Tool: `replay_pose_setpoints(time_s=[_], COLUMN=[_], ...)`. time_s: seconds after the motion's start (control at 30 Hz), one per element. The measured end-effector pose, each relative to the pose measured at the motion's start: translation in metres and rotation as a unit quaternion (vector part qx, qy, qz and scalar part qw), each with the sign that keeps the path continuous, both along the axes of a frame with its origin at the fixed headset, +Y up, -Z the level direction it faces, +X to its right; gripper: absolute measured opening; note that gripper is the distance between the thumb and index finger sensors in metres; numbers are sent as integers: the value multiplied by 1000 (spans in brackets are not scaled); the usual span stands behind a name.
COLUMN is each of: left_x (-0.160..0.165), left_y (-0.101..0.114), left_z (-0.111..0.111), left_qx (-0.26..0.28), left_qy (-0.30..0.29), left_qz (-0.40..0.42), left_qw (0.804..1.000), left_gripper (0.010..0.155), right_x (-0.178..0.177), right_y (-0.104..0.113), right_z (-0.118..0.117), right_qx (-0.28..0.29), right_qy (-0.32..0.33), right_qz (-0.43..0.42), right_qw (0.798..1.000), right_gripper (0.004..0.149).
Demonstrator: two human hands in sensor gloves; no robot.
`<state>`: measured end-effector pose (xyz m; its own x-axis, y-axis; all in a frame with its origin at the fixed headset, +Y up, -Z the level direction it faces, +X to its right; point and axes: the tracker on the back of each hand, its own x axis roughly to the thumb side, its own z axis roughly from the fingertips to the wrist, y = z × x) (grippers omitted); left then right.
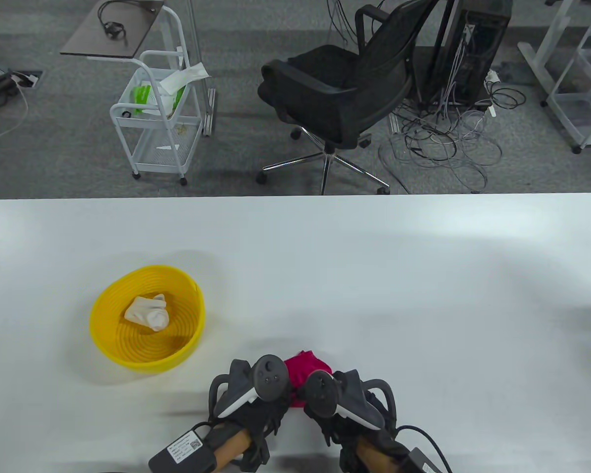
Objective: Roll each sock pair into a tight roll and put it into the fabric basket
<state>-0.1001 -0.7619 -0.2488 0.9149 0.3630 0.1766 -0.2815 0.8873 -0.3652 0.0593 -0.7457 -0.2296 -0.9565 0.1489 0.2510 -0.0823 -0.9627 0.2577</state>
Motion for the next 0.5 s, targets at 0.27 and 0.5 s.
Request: replay_pose_setpoints(time_s=[0.27, 0.5], left_x=[-2, -3], left_y=[14, 12], left_z=[2, 4], left_qx=[42, 28], left_qy=[10, -10], left_qz=[0, -31], left_qw=[999, 999], left_gripper=[50, 55], right_x=[4, 4], right_y=[-6, -13], right_z=[-4, -7], right_qx=[-17, -23], right_qy=[-15, -33], right_qz=[-2, 7], right_qw=[1000, 999], right_gripper=[48, 52])
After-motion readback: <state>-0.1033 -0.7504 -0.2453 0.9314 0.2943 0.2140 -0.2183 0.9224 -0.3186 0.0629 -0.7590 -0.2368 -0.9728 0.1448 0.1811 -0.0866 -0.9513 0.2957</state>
